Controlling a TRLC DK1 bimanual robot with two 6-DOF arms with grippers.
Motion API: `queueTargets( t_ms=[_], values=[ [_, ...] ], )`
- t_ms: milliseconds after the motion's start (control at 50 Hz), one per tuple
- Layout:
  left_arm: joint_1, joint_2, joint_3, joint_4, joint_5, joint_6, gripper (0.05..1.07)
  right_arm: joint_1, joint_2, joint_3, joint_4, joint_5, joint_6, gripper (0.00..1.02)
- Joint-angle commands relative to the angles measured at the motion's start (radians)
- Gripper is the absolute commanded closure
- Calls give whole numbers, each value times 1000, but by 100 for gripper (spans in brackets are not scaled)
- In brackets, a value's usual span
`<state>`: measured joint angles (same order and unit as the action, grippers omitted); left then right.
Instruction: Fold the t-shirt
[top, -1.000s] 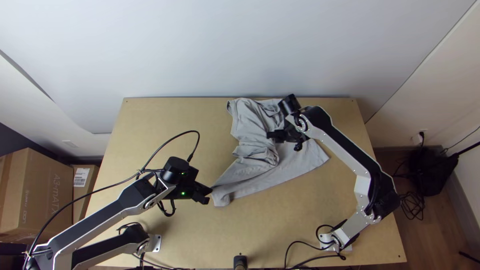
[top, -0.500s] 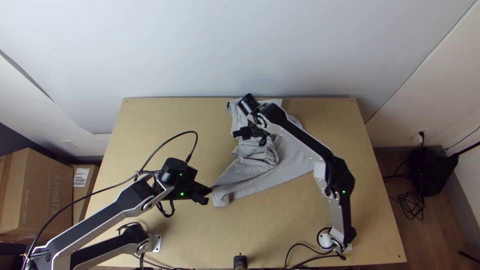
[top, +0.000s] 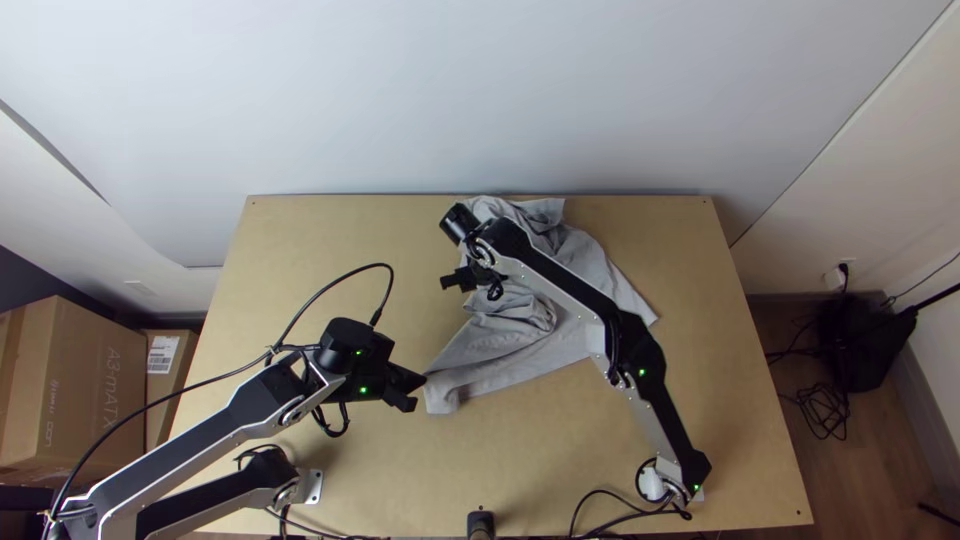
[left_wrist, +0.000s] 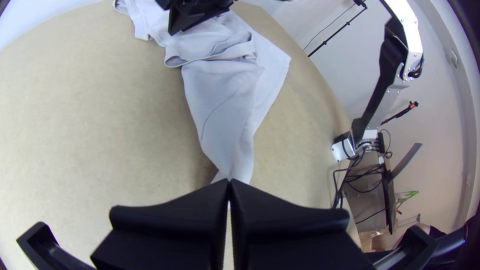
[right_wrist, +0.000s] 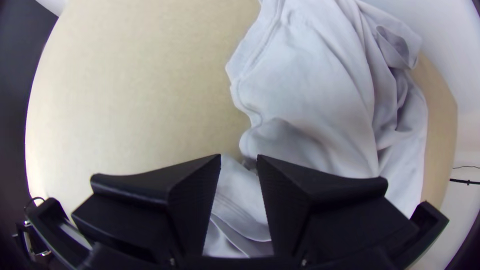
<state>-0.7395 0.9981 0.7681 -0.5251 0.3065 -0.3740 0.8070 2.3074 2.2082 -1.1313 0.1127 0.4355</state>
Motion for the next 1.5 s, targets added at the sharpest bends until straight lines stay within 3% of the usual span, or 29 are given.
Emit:
queueTargets(
  t_ms=[0, 480, 520, 580, 920, 960, 1040, 1100, 1260, 1340, 1480],
  values=[
    [-6, -19, -6, 16, 3, -13, 105, 23, 26, 28, -48, 7, 32, 66],
    [-17, -30, 0, 16, 2, -13, 105, 20, 89, 13, -107, 10, 25, 66],
    [-17, -33, 0, 16, 2, -13, 105, 20, 89, 11, -97, 21, 23, 74],
    [-15, -36, -1, 13, 2, -11, 105, 15, 89, 10, -81, 51, 32, 100],
    [-4, -59, -7, 11, 0, -8, 105, -5, -8, 21, -93, 51, 26, 100],
    [-3, -61, -7, 11, 0, -8, 105, -3, -22, 25, -93, 50, 22, 96],
    [-4, -62, -9, 11, 0, -8, 105, 6, -32, 38, -91, 48, 17, 77],
    [-4, -62, -9, 11, 2, -9, 105, 14, -31, 48, -91, 48, 11, 71],
    [-4, -62, -3, 14, 2, -9, 105, 23, 3, 68, -62, 50, -3, 68],
    [-4, -62, 0, 14, 2, -11, 105, 26, 32, 68, -33, 50, -17, 60],
    [-4, -65, 5, 10, 2, -13, 105, 17, 86, 71, 38, 50, -23, 60]
  ],
)
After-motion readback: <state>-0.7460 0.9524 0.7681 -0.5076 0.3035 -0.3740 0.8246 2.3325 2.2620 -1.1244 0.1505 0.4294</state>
